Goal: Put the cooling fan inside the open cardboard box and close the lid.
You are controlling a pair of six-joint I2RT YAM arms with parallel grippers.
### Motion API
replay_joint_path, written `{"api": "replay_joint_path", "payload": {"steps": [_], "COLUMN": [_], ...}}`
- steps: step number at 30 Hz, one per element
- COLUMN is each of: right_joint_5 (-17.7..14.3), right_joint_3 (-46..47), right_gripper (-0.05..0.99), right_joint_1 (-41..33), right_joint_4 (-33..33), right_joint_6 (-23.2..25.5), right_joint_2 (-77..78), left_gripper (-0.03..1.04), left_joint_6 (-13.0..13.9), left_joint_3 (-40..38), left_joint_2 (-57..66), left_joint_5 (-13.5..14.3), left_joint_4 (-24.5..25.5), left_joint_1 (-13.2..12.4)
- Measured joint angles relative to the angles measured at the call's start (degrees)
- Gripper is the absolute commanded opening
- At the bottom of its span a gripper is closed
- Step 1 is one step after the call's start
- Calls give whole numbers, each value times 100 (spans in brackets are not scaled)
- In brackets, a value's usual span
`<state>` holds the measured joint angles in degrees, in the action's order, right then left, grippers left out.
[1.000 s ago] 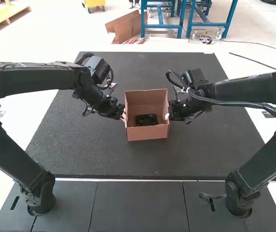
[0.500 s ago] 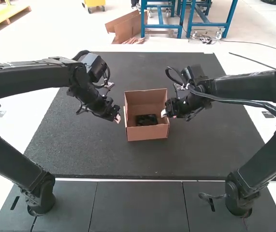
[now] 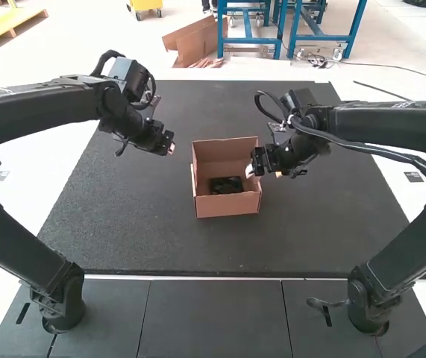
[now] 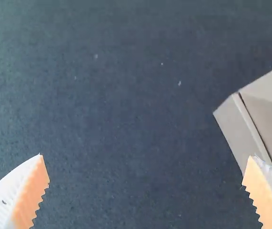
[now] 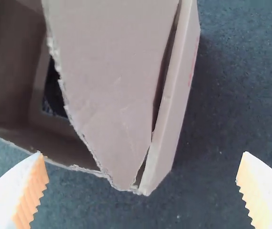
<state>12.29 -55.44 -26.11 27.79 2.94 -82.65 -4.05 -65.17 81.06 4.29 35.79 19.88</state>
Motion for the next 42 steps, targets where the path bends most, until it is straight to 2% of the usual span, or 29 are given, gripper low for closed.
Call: {"api": "replay_joint_path", "payload": {"steps": [7,10,16,20,27,30,39,42], "right_joint_5": [-273,-400,-533,-553,-579,-577,-575,-575], "right_joint_3": [-260,-337,-337,-337,-337,-337,-332,-330], "right_gripper": [91,91,90,90,90,90,90,90], "right_joint_1": [157,188,186,243,562,605,664,664], "right_joint_4": [-79,-85,-44,-44,-37,-15,44,46], "right_joint_6": [-131,-173,-203,-203,-203,-203,-203,-203], "right_joint_2": [776,984,1095,1099,1099,1099,1252,1259], "left_gripper": [97,97,97,97,97,97,97,97], "left_joint_6": [-28,-50,-72,-74,-72,-72,-74,-74], "left_joint_3": [-472,-629,-898,-1158,-1349,-1349,-1508,-1574], "left_joint_2": [549,741,898,994,1174,1309,1456,1469], "left_joint_5": [44,17,-153,-273,-382,-396,-413,-424], "left_joint_4": [-350,-393,-505,-494,-302,-313,-522,-442], "left_joint_1": [26,131,476,824,1257,1327,1327,1327]}}
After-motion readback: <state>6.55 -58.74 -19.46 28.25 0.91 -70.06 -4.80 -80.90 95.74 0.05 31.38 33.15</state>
